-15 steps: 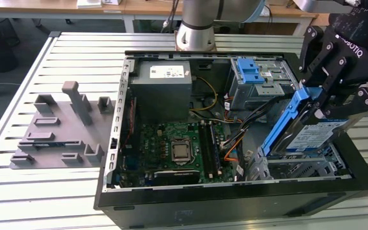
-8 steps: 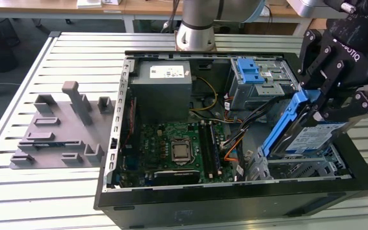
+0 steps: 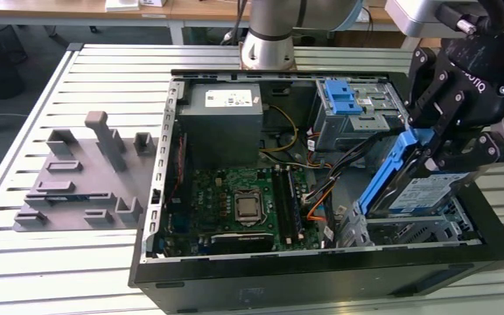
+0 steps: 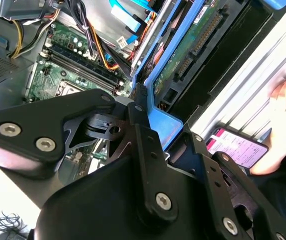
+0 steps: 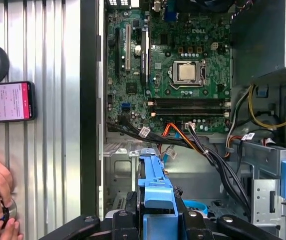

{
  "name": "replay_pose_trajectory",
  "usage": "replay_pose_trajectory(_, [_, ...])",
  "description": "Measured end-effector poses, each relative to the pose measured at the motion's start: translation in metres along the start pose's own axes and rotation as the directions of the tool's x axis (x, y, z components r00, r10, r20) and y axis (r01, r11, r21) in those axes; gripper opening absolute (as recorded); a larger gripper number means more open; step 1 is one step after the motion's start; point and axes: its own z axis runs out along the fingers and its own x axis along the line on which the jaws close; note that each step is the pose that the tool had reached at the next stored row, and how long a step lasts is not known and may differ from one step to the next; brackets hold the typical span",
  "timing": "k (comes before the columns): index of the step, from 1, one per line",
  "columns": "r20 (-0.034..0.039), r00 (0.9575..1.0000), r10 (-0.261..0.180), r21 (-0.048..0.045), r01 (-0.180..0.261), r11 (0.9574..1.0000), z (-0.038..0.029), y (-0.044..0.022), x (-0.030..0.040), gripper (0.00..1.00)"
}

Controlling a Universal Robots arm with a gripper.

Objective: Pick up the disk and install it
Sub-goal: 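Insert the disk into the insertion slot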

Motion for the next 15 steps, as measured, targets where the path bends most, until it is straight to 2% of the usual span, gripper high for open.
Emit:
replay_pose_trajectory(6, [0.0000,1.0000,0.000,0.0000,0.000,1.0000,0.0049,0.0000,0.0000,0.36])
replay_pose_trajectory(15, [0.0000,1.0000,0.000,0.0000,0.000,1.0000,0.0065,0.0000,0.0000,0.36])
